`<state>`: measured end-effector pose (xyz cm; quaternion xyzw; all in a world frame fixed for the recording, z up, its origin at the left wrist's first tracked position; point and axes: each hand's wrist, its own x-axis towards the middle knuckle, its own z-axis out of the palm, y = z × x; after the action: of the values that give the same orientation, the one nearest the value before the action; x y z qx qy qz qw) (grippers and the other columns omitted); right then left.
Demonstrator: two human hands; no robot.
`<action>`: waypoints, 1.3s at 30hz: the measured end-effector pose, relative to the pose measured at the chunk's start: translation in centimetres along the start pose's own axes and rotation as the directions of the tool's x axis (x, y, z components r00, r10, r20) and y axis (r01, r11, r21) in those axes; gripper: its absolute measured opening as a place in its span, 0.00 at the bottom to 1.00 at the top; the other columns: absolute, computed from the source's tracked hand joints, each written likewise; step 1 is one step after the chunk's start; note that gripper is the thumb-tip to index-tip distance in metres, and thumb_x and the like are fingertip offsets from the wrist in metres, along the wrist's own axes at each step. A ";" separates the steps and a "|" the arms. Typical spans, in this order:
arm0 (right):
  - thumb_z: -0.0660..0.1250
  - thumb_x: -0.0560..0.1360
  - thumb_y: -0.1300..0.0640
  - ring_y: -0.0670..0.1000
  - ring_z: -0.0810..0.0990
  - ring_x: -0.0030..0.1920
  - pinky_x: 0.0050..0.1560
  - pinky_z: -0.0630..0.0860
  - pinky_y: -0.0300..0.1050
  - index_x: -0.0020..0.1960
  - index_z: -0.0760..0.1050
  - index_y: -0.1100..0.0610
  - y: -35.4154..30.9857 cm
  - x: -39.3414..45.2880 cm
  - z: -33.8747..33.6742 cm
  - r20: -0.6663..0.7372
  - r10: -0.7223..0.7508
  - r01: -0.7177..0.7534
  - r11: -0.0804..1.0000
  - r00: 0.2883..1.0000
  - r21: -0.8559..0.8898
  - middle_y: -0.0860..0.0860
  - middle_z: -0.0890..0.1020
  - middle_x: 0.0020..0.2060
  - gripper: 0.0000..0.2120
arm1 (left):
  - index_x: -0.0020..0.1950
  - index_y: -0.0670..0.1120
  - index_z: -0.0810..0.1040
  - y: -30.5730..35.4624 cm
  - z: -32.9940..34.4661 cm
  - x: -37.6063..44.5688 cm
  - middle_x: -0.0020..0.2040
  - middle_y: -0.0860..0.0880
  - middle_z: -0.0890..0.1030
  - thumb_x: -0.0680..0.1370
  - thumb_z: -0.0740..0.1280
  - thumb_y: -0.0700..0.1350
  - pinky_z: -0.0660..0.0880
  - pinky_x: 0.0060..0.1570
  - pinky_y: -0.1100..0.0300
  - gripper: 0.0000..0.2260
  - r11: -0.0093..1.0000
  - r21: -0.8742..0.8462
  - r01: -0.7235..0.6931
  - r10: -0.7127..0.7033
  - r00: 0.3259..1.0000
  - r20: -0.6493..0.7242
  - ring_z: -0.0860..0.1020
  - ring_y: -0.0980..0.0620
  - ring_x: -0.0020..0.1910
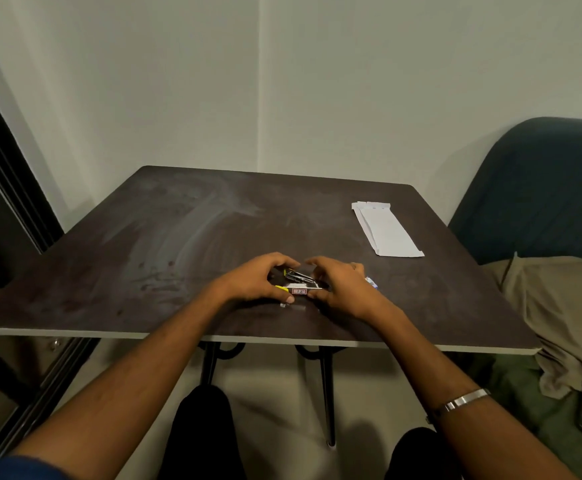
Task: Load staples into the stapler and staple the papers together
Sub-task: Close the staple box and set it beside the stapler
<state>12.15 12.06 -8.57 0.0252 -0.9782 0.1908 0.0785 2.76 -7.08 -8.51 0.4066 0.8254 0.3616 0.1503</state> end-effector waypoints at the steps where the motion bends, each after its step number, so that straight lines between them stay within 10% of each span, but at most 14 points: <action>1: 0.71 0.72 0.50 0.49 0.78 0.55 0.58 0.57 0.47 0.68 0.67 0.47 -0.1 0.3 0.1 -0.008 -0.003 0.003 1.000 1.000 0.010 0.45 0.79 0.52 0.26 | 0.66 0.46 0.74 -0.2 -0.1 -0.1 0.60 0.52 0.76 0.66 0.79 0.45 0.71 0.58 0.66 0.30 1.000 0.003 -0.001 0.001 1.000 -0.018 0.76 0.56 0.58; 31: 0.67 0.76 0.58 0.52 0.78 0.51 0.56 0.73 0.43 0.54 0.81 0.56 -3.8 -0.5 2.2 0.036 -0.220 0.216 0.972 0.975 0.091 0.53 0.78 0.51 0.08 | 0.62 0.56 0.77 -2.8 -1.1 -2.9 0.64 0.57 0.69 0.72 0.71 0.58 0.66 0.66 0.58 0.20 0.998 0.052 0.041 -0.029 0.974 -0.226 0.67 0.57 0.65; 39: 0.66 0.76 0.57 0.47 0.77 0.46 0.50 0.70 0.36 0.53 0.80 0.57 -0.9 -2.1 -0.4 -0.072 -0.165 0.171 0.982 0.984 0.082 0.52 0.78 0.48 0.07 | 0.56 0.48 0.81 1.9 2.5 -1.1 0.56 0.51 0.77 0.74 0.70 0.41 0.67 0.63 0.64 0.10 0.979 0.095 -0.182 0.204 0.917 -0.344 0.74 0.54 0.59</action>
<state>14.31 11.37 -8.21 0.1050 -0.9602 0.2270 0.1247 5.84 -5.94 -8.88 0.4191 0.8055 0.4160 -0.0487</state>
